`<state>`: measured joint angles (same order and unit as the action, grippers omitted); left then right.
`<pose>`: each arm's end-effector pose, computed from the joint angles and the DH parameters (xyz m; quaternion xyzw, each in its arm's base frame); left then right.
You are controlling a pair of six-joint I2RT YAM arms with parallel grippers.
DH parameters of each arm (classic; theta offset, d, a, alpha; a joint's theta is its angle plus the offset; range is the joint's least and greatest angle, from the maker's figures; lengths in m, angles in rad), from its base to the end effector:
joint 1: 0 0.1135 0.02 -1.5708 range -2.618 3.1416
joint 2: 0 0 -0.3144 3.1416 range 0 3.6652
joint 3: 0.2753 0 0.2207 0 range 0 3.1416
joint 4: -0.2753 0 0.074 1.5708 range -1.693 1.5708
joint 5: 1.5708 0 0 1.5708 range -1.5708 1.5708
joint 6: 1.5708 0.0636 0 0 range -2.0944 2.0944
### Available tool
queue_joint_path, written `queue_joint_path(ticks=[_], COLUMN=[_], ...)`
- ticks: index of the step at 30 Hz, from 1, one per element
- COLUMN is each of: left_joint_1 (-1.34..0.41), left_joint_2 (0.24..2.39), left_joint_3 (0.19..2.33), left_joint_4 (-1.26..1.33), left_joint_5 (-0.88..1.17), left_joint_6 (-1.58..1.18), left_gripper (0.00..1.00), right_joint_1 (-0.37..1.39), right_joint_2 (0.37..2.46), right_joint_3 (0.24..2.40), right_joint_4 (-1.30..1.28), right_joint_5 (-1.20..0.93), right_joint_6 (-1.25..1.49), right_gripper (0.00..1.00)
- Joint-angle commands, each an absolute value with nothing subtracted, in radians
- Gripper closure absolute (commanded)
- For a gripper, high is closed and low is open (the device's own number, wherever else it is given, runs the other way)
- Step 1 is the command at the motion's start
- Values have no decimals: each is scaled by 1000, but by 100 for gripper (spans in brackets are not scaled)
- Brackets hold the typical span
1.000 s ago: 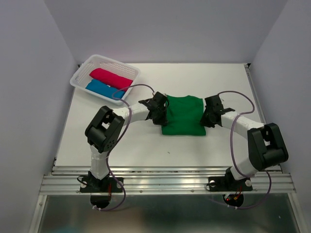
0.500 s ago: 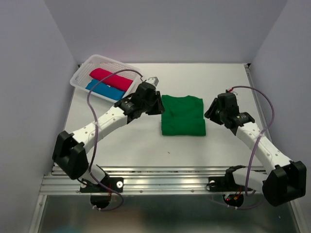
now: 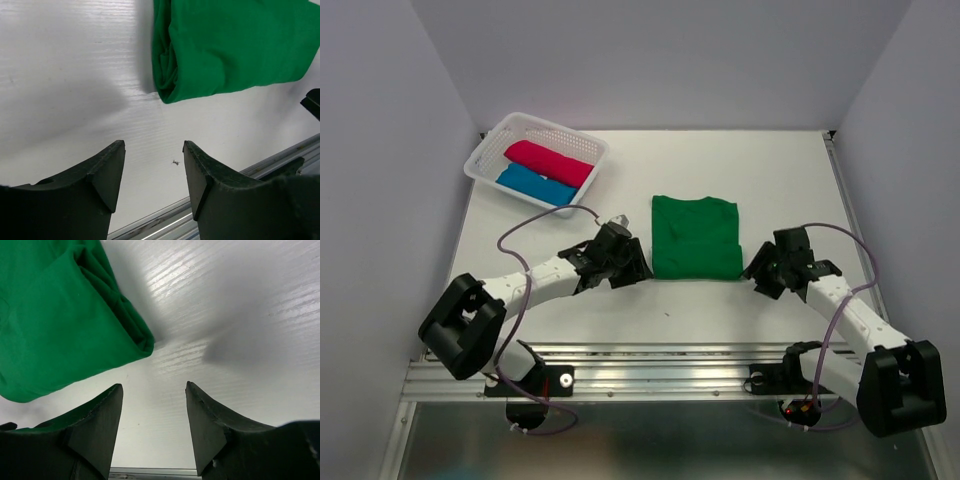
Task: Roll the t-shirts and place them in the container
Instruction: Roll the T-shirt to the center of the board.
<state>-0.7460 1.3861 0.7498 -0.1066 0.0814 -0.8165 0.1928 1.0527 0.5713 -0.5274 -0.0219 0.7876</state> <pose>0.1947 -0.1870 0.2517 -0.0159 0.9148 -0.3095 0.2591 0.1505 0.0308 0.2251 0.2786 0.9194 0.1398 0.2397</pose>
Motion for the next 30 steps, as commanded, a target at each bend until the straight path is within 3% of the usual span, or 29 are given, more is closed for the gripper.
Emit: queue_joint_path(ticks=[1,7,11,30], left_joint_1=[-756,-772,-772,-770], left_joint_2=[1416,1482,1517,1624], left_joint_3=[730,718,710,727], left_joint_4=[77,136,173,207], left_joint_5=[117,135,135,95], left_joint_6=[-891,-922,-936,-943], left_gripper=[40,40,46,57], right_joint_1=[164,137,137,137], right_joint_2=[1065,1114,1138,1195], right_joint_3=[548,523,508,480], right_joint_4=[-425,-370,-335,-221], right_joint_5=[-89,-103,-112,-158], right_joint_6=[805,792,785,772], right_gripper=[41,43,47,53])
